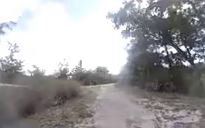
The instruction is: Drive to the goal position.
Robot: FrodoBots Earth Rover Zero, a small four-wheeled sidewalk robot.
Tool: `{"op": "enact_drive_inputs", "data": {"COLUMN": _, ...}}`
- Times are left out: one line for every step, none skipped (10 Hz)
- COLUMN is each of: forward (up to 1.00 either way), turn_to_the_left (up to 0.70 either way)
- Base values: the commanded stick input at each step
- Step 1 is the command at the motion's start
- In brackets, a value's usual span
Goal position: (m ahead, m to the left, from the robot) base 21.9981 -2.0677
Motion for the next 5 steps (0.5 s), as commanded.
{"op": "enact_drive_inputs", "data": {"forward": 0.85, "turn_to_the_left": 0.0}}
{"op": "enact_drive_inputs", "data": {"forward": 0.85, "turn_to_the_left": 0.0}}
{"op": "enact_drive_inputs", "data": {"forward": 0.85, "turn_to_the_left": 0.0}}
{"op": "enact_drive_inputs", "data": {"forward": 0.85, "turn_to_the_left": 0.0}}
{"op": "enact_drive_inputs", "data": {"forward": 0.85, "turn_to_the_left": 0.0}}
